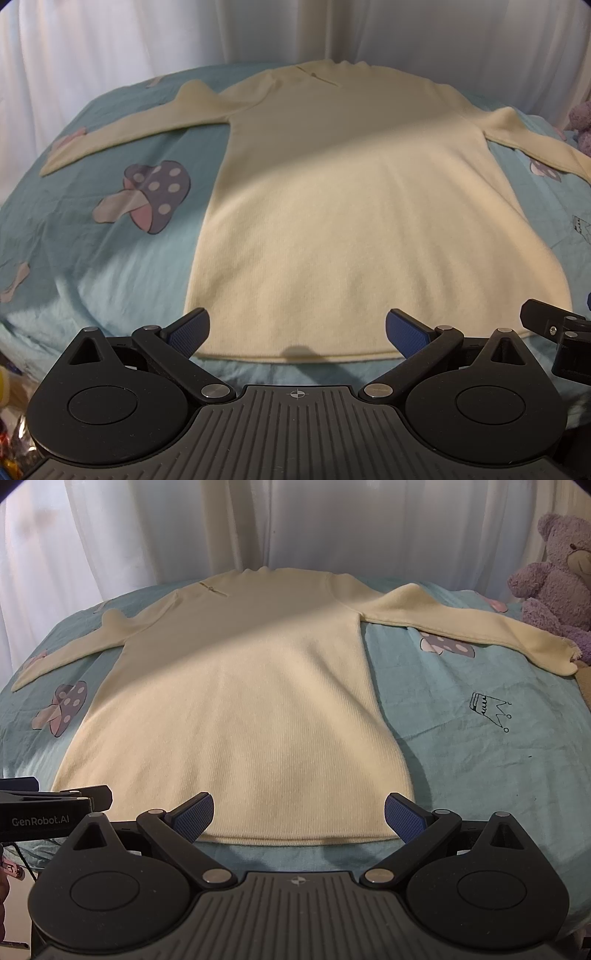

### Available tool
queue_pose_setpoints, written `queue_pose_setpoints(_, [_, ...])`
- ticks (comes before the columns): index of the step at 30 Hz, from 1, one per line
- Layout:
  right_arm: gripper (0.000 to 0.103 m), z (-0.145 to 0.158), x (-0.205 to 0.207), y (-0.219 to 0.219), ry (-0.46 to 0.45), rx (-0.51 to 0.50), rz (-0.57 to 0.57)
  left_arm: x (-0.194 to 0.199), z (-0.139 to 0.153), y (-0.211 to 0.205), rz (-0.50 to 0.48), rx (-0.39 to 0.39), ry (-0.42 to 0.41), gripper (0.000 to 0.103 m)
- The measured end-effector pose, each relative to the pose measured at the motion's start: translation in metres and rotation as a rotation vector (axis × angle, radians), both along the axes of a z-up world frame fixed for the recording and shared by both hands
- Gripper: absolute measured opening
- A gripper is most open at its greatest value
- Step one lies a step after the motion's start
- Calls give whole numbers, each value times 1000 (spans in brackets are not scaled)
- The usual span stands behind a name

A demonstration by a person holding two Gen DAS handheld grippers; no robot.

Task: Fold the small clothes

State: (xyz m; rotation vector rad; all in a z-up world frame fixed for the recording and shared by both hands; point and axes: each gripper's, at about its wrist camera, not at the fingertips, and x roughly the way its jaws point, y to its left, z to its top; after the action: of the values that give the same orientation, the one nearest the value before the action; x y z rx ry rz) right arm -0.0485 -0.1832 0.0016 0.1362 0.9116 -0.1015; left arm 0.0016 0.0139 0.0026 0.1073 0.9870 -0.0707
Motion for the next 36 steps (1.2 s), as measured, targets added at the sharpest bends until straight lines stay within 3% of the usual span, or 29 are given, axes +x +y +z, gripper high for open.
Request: queue_pose_setpoints(36, [99,-6,1,-6,11,35,-11,8,-6,1,6,4,26,103])
